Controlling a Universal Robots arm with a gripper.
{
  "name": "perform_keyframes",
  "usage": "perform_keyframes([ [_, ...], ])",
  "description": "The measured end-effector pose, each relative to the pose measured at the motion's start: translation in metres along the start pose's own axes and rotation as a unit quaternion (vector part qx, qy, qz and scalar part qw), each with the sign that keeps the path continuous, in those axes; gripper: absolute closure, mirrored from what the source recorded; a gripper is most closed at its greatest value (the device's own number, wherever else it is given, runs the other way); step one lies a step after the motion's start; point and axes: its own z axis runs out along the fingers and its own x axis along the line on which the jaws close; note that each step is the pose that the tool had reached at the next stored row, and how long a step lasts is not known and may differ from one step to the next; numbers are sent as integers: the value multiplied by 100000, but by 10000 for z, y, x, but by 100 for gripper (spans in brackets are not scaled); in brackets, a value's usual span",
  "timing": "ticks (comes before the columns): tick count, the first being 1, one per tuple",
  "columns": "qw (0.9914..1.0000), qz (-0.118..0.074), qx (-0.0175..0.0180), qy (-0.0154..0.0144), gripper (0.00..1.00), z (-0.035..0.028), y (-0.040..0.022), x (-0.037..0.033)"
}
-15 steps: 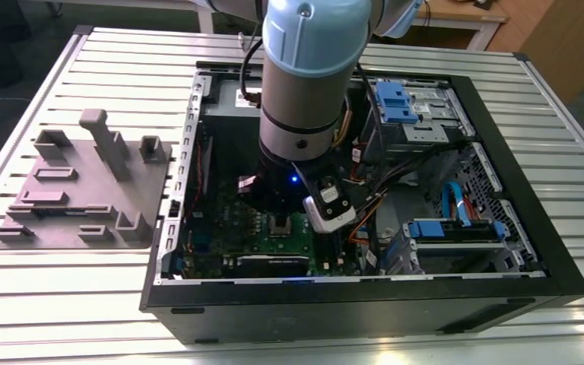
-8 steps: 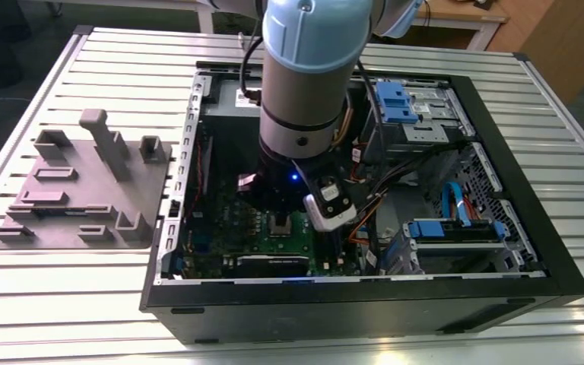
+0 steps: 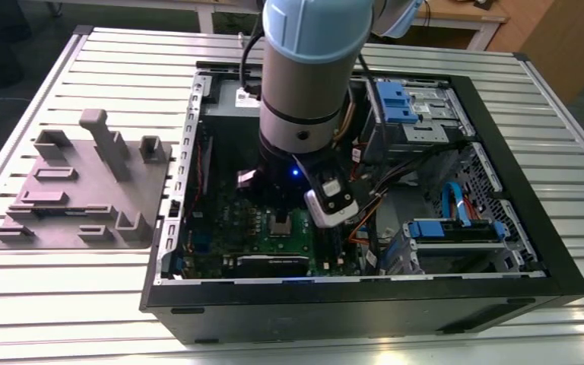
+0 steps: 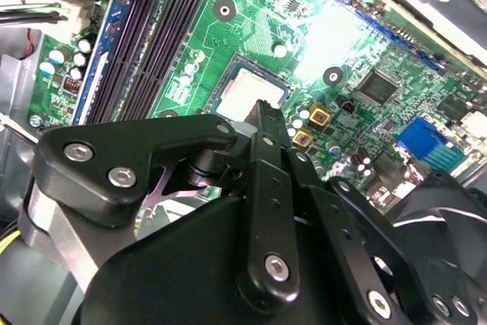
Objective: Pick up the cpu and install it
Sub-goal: 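Close the cpu cover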
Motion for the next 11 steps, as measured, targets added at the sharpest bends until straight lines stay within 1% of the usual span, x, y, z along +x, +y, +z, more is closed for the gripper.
perform_keyframes([
  [8, 100000, -2, 0, -1, 90, -76, 0, 2],
  [11, 100000, -2, -15, -9, 90, -78, 1, 2],
])
